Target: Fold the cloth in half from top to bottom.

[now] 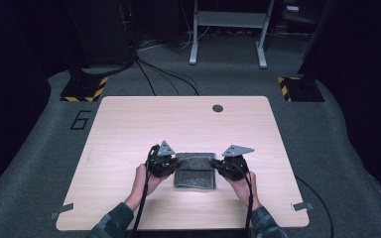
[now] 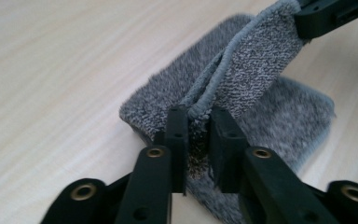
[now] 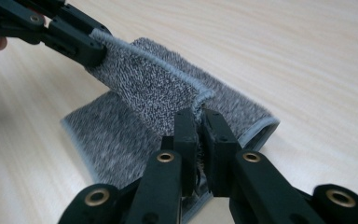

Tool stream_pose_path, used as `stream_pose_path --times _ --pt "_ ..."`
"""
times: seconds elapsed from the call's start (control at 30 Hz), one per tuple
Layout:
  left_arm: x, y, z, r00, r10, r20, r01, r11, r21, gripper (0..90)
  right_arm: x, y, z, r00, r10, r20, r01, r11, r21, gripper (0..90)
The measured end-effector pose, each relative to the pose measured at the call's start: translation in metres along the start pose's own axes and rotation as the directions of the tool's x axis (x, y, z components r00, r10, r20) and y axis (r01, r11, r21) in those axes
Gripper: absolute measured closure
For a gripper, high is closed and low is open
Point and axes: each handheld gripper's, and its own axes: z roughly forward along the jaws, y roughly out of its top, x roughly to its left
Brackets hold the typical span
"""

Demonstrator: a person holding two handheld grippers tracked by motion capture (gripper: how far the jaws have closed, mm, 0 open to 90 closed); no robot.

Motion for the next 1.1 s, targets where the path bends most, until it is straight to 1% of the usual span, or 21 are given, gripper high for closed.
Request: stream_pose_path --times 0.03,0.07,0.13,0.17,0.2,0.3,0.33,0.37,0.43,0.5,0.57,0.6,0.63,0.7,0.73,0.87,0.9,0.93,1.0,1.03,1.1 --pt "-0.002 -0.003 0.001 0.9997 -0.006 0.022 0.006 0.9999 0.009 72.6 0.001 -0.004 -0.001 1.0 0.001 -0.006 -0.001 1.0 0.003 84.7" --pt "-0.005 -0.007 0.001 0.9993 -0.006 0.037 0.006 0.9997 0.022 62.7 0.003 -0.012 -0.003 0.9998 0.006 -0.016 -0.006 1.0 0.012 81.8" --pt "-0.009 -0.012 0.001 0.9985 -0.017 0.053 0.015 0.999 0.042 50.6 0.004 -0.015 -0.004 0.9997 0.005 -0.025 -0.005 1.0 0.014 79.7" --pt "-0.013 -0.017 -0.003 0.9971 -0.039 0.065 0.035 0.9978 0.057 44.4 0.006 -0.022 -0.009 0.9992 0.005 -0.04 -0.005 1.0 0.02 73.5" --pt "-0.013 -0.017 -0.003 0.9971 -0.039 0.065 0.035 0.9978 0.057 41.5 0.007 -0.025 -0.013 0.9987 0.01 -0.05 -0.009 1.0 0.017 69.2" --pt "-0.016 -0.02 -0.017 0.9981 -0.034 0.05 0.033 0.999 0.03 35.6 0.006 -0.031 -0.024 0.9969 0.05 -0.061 -0.051 0.999 -0.013 57.3" --pt "-0.016 -0.02 -0.017 0.9981 -0.034 0.05 0.033 0.999 0.03 33.9 0.006 -0.031 -0.024 0.9969 0.05 -0.061 -0.051 0.999 -0.013 57.3" --pt "-0.013 -0.019 -0.022 0.9985 -0.047 0.03 0.046 0.9989 0.012 32.1 0.004 -0.031 -0.03 0.9961 0.069 -0.055 -0.07 0.997 -0.029 48.5" --pt "-0.008 -0.017 -0.023 0.9977 -0.06 0.032 0.06 0.9981 0.013 31.9 0.002 -0.029 -0.03 0.9949 0.086 -0.052 -0.087 0.996 -0.027 45.0" --pt "-0.002 -0.013 -0.019 0.9964 -0.083 0.018 0.082 0.9964 0.019 29.4 -0.002 -0.023 -0.027 0.9939 0.103 -0.04 -0.103 0.995 -0.002 33.7" --pt "0.001 -0.009 -0.014 0.9952 -0.098 0.007 0.097 0.9948 0.03 27.1 -0.003 -0.016 -0.017 0.9951 0.096 -0.023 -0.095 0.995 0.039 28.5" --pt "0.002 -0.007 -0.011 0.9955 -0.095 -0.001 0.095 0.9949 0.033 22.3 -0.002 -0.012 -0.01 0.9967 0.08 -0.01 -0.08 0.996 0.041 23.7" --pt "0.002 -0.006 -0.007 0.9962 -0.086 -0.014 0.086 0.9953 0.044 22.3 -0.002 -0.012 -0.01 0.9967 0.08 -0.01 -0.08 0.996 0.041 23.7" --pt "-0.002 -0.006 0.004 0.9958 -0.076 -0.052 0.08 0.9935 0.081 18.8 0.003 -0.008 0.002 0.9988 0.035 0.035 -0.038 0.996 0.078 21.5" --pt "-0.004 -0.008 0.008 0.9952 -0.063 -0.075 0.07 0.9932 0.092 18.4 0.006 -0.008 0.01 0.9989 0.022 0.042 -0.026 0.994 0.102 18.8" --pt "-0.006 -0.019 0.016 0.9937 -0.036 -0.106 0.051 0.989 0.139 17.4 0.013 -0.013 0.025 0.9966 -0.022 0.08 0.008 0.986 0.168 15.0" --pt "-0.005 -0.025 0.017 0.9936 -0.039 -0.106 0.056 0.9865 0.154 17.3 0.014 -0.018 0.029 0.9962 -0.016 0.085 -0.001 0.981 0.196 14.8" --pt "-0.004 -0.029 0.018 0.9941 -0.04 -0.101 0.056 0.9847 0.165 17.3 0.014 -0.02 0.03 0.9963 -0.027 0.082 0.01 0.979 0.205 14.7" --pt "-0.004 -0.032 0.019 0.9938 -0.038 -0.105 0.055 0.9849 0.164 17.0 0.013 -0.022 0.031 0.997 -0.03 0.071 0.015 0.979 0.205 14.7" --pt "-0.004 -0.035 0.02 0.9943 -0.038 -0.099 0.054 0.9847 0.165 16.9 0.014 -0.024 0.032 0.9975 -0.017 0.068 0.003 0.979 0.206 14.6" --pt "-0.003 -0.037 0.021 0.9946 -0.042 -0.095 0.057 0.9852 0.162 16.1 0.014 -0.027 0.035 0.997 -0.029 0.072 0.013 0.977 0.215 14.6"
